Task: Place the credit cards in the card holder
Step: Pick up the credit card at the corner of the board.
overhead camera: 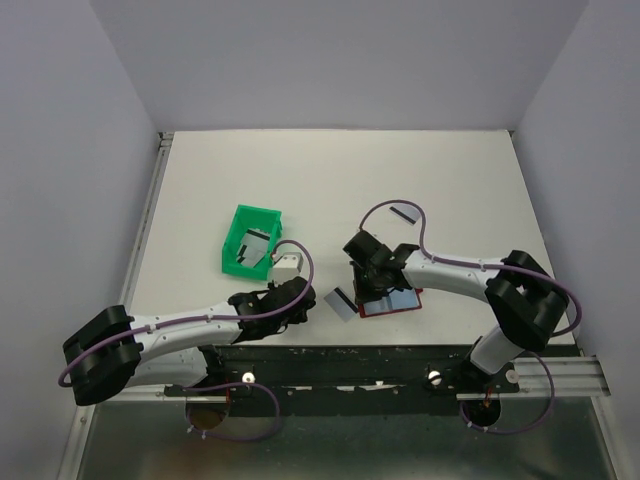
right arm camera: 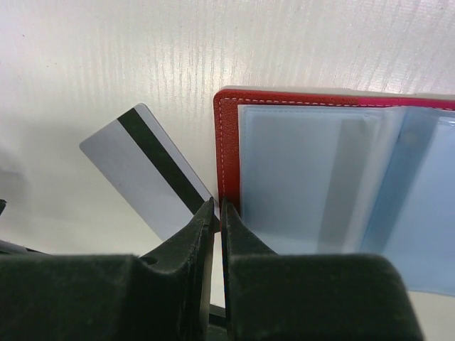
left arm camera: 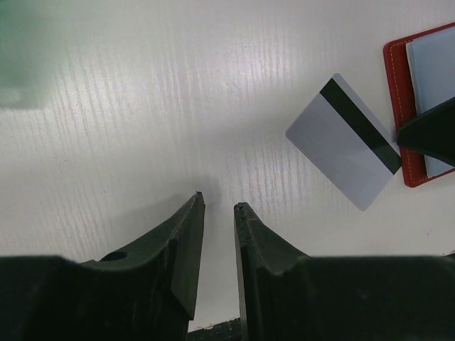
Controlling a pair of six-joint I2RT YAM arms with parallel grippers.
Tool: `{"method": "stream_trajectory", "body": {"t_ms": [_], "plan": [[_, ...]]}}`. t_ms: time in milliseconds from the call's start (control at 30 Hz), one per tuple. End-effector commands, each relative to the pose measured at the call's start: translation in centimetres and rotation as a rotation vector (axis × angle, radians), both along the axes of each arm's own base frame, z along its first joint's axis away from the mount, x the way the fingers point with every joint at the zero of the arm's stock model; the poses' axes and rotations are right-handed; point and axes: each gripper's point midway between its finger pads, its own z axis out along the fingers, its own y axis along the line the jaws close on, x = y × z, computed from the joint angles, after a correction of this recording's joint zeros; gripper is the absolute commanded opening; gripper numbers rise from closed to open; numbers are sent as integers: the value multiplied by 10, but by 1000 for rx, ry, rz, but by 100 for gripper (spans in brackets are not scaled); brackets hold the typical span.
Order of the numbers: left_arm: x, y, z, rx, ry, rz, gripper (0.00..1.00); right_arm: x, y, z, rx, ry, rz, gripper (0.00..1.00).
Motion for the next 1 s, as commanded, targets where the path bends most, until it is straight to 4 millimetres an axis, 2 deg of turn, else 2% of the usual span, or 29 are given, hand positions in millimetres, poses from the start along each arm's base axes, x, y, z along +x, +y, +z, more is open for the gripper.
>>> {"method": "stream_trajectory", "body": {"t_ms": [0, 133, 267, 467, 600, 833, 967], "plan": [[1, -3, 0, -4, -3, -11, 38, 0, -7, -5, -43, -5, 8, 17], [0, -4, -1, -10, -1, -9, 38, -1, 9, -7, 26, 7, 57, 17], [-1, -3, -1, -14, 2, -9, 38, -4, 16, -4, 62, 15, 83, 17], [-1, -3, -1, -13, 0, -9, 38, 4, 21, 17, 99, -54, 96, 20], [-1, -3, 0, -18, -1, -7, 38, 13, 31, 26, 121, -82, 118, 22], [-2, -1, -1, -22, 3, 0, 38, 23, 45, 11, 104, -65, 149, 22], [-4, 3, -2, -29, 4, 12, 40, 24, 45, 1, 87, -52, 148, 24]]}}
